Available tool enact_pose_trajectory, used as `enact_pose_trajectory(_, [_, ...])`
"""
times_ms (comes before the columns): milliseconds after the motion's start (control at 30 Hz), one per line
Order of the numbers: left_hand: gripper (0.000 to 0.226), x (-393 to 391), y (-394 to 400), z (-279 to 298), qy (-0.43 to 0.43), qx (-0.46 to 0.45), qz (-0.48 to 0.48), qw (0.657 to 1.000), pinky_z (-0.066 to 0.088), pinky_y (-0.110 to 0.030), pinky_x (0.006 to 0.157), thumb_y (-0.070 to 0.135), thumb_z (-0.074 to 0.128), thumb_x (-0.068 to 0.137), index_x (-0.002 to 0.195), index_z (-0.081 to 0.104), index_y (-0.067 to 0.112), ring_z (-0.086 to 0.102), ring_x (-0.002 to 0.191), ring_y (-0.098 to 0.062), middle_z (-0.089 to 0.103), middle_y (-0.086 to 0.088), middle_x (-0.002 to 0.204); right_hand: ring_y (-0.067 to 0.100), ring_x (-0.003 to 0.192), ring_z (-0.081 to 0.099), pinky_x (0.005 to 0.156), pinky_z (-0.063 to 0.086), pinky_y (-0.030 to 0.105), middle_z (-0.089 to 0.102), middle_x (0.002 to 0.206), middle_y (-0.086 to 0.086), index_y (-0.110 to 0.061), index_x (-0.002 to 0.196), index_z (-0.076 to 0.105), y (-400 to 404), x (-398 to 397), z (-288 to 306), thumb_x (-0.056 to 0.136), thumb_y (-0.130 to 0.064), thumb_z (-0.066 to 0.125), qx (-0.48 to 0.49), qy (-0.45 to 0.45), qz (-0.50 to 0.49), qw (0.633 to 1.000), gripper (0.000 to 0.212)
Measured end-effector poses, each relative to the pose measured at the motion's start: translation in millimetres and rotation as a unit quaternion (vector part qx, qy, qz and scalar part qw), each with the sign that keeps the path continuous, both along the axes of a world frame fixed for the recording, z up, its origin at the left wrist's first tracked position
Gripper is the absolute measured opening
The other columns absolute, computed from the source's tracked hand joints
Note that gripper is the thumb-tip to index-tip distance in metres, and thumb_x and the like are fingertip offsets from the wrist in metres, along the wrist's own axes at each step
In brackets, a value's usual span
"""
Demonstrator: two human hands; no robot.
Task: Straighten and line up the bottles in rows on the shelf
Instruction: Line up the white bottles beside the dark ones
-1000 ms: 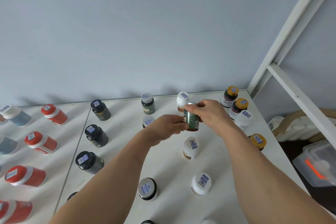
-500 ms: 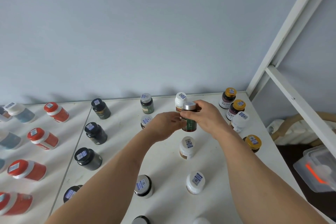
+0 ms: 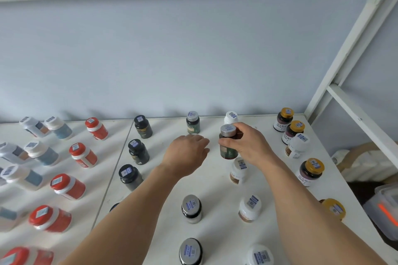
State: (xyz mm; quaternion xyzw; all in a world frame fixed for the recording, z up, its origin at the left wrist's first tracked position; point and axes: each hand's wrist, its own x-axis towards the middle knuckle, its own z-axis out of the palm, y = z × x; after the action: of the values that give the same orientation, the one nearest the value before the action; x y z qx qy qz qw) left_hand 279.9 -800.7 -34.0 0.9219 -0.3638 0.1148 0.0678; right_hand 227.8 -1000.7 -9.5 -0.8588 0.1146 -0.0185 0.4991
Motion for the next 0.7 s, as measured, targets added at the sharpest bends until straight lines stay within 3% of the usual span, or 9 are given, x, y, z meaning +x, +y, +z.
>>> enact_pose_trajectory(233, [0.026,-10,53,2,0.014,0.009,-0.021,1.000,0.047,-0.034,0.076,0.035,0.047,0.094,0.104,0.065,0.019,0.062,0.094,-0.024,0.068,0.003,0.098,0.003,0.094,0.064,0.080,0.050,0.021,0.070,0.100,-0.014,-0.031,0.108,0.065,52,-27,0,0.076,-0.036,0.082,0.013,-0.001,-0.006,1.000,0.037])
enact_pose_trajectory(700, [0.031,-30,102,-18,0.071,0.034,-0.021,0.997,0.042,-0.033,0.081,0.038,0.043,0.097,0.110,0.062,0.018,0.057,0.104,-0.022,0.064,0.003,0.105,0.009,0.094,0.064,0.073,0.044,0.018,0.069,0.100,-0.013,-0.030,0.113,0.062,116,-30,-41,0.076,-0.029,0.082,-0.010,0.048,-0.016,0.999,0.042])
